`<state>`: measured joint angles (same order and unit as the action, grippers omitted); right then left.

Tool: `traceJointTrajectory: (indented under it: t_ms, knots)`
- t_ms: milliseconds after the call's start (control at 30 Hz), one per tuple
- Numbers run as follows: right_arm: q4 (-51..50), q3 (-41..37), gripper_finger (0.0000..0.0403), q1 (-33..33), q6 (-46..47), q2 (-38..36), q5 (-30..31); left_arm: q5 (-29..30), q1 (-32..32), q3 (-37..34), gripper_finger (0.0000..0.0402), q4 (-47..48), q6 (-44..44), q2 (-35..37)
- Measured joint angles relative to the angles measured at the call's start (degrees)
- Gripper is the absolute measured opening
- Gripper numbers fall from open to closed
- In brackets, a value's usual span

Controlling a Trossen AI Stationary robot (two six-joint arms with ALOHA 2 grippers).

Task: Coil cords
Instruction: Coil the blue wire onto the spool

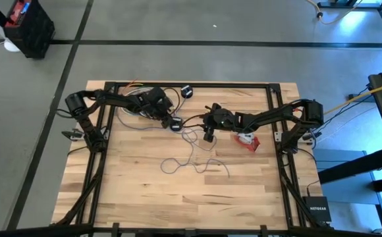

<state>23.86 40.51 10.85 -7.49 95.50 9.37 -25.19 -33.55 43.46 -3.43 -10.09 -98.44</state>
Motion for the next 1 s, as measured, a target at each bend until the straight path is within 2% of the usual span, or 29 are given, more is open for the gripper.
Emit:
traceJointTrajectory:
  t_ms: [167,400,533,733,900,1000]
  knots:
    - [0.0,0.0,0.0177,0.0,0.0,0.0,0.0,-0.5,0.7,0.0,0.0153,-1.6,1.7,-0.4]
    - [0.0,0.0,0.0177,0.0,0.1,0.0,0.0,-2.0,1.2,0.1,0.0027,-3.0,4.5,0.1]
    - [-0.3,0.0,0.0177,0.0,0.2,-0.6,0.0,-1.2,2.2,0.1,0.0016,-4.3,4.7,0.7]
    - [-3.9,0.0,0.0177,0.0,0.2,-6.3,0.0,7.2,6.6,0.0,0.0003,-2.9,7.4,6.8]
    - [-8.0,0.0,0.0177,0.0,0.2,-11.0,-0.1,16.8,11.9,0.0,0.0002,0.0,11.0,15.7]
    - [-8.1,0.0,0.0177,0.0,0.9,-12.0,-2.6,21.5,15.7,0.0,0.0002,0.8,13.5,20.1]
